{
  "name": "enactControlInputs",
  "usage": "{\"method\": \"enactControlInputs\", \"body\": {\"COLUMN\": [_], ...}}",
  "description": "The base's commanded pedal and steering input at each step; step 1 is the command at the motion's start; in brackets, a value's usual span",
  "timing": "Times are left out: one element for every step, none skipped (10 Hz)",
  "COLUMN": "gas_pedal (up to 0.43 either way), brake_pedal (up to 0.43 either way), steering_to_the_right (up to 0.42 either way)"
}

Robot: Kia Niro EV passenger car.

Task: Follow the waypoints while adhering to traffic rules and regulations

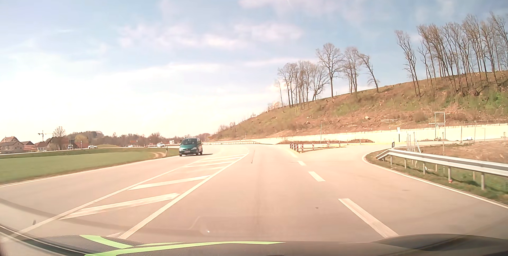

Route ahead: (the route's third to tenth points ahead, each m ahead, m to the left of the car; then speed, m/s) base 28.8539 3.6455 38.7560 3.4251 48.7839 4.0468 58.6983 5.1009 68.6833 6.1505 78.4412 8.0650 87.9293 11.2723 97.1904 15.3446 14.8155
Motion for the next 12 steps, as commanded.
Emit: {"method": "enactControlInputs", "body": {"gas_pedal": [0.0,0.0,0.0,0.0,0.0,0.0,0.0,0.0,0.0,0.0,0.0,0.0], "brake_pedal": [0.0,0.0,0.0,0.0,0.0,0.0,0.0,0.0,0.0,0.0,0.0,0.0], "steering_to_the_right": [0.018,0.016,0.016,0.015,0.014,0.012,0.007,0.005,0.004,0.004,0.004,0.003]}}
